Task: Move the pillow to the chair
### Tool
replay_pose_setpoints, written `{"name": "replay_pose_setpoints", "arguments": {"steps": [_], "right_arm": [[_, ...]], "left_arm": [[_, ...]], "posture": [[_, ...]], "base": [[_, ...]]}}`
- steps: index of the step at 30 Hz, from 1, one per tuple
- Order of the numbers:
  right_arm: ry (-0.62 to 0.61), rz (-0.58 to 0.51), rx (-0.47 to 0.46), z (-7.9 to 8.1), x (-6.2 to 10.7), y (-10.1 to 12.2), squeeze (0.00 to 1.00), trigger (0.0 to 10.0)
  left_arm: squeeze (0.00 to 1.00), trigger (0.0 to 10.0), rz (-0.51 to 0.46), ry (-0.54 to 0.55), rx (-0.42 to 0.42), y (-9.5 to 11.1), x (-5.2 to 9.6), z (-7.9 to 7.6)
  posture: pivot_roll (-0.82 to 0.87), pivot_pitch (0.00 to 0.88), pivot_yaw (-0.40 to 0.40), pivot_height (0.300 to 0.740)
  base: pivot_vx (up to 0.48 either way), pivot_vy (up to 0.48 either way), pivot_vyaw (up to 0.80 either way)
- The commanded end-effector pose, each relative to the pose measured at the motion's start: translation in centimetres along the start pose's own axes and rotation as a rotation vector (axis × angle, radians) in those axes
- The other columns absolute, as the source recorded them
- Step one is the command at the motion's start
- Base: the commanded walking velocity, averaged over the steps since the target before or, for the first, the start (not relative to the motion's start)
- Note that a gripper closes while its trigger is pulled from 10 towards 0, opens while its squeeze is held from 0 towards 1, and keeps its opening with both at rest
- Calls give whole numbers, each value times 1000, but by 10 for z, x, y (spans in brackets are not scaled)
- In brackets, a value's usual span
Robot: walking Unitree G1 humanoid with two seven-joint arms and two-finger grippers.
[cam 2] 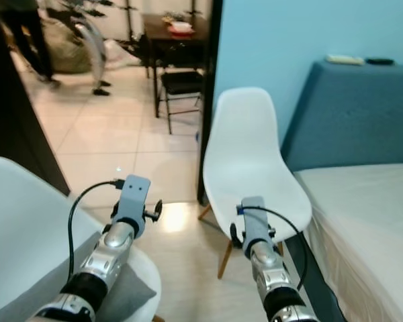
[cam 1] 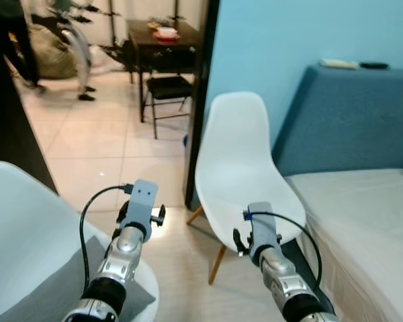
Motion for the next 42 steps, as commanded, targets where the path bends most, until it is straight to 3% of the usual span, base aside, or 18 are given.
{"name": "replay_pose_setpoints", "arguments": {"steps": [1,3,8,11,13,16,19,20,22,24,25,27,30,33,39,42], "right_arm": [[-24,5,-12,-6,-1,2,0,10000],[-24,-6,-18,-6,-2,7,0,10000],[-39,-30,-28,-15,-5,19,0,10000],[-58,4,-23,-15,-4,10,0,10000],[-33,0,4,-10,-3,8,0,10000],[-60,11,0,-14,-2,4,0,10000],[-62,-13,-23,-14,-1,6,0,10000],[-45,-12,24,-11,-1,5,0,10000],[-40,-20,65,-15,-3,10,0,10000],[-46,-37,50,-16,-4,16,0,10000],[-75,-66,-6,-20,-5,29,0,10000],[-85,-72,-24,-21,-5,30,0,10000],[-127,-125,-67,-27,-1,38,0,10000],[-160,-121,-97,-33,1,33,0,10000],[-153,-84,-52,-33,4,15,0,10000],[-150,-78,-41,-35,5,13,0,10000]], "left_arm": [[0,10000,17,2,27,-1,-1,-2],[0,10000,26,-19,45,-1,-2,-5],[0,10000,-29,-101,-20,15,-5,-20],[0,10000,50,-123,2,-3,-3,-24],[0,10000,34,-189,-50,-5,1,-36],[0,10000,49,-154,-52,-10,2,-34],[0,10000,50,-116,88,-9,3,-31],[0,10000,60,-122,115,-11,4,-33],[0,10000,59,-148,69,-9,3,-35],[0,10000,46,-157,57,-5,1,-33],[0,10000,52,-138,97,-4,-1,-24],[0,10000,60,-128,116,-6,-2,-21],[0,10000,55,-141,95,-5,-2,-22],[0,10000,7,-155,96,6,-2,-24],[0,10000,41,-152,123,-2,2,-29],[0,10000,66,-161,60,-11,5,-31]], "posture": [[-46,29,-43,740],[-40,53,-19,740],[-30,58,-20,740],[-37,76,-11,740],[-40,27,-10,740],[-73,51,-1,740],[-78,65,8,740],[-71,61,7,740],[-61,36,-7,740],[-72,26,-4,740],[-86,61,6,740],[-89,69,10,740],[-83,69,27,740],[-85,70,15,740],[-56,72,10,740],[-61,61,1,740]], "base": [[0,0,-800],[0,0,-800],[0,0,-800],[0,0,-800],[0,0,-800],[0,0,-800],[0,0,-800],[0,0,-800],[0,0,-800],[0,0,-800],[0,0,-800],[0,0,-800],[0,0,-800],[0,0,-800],[0,0,-800],[0,0,-800]]}}
Point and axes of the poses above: a point about 5 cm out from each wrist's last joint towards the gripper, its own x axis pointing back from the gripper into the wrist, its own y axis along the axis of the wrist's last joint, z = x × y, the point moved 6 cm from there along -x, pointing out of the wrist towards the gripper, and after that the axes turned 5 degrees about -x, right-handed, at the moved point
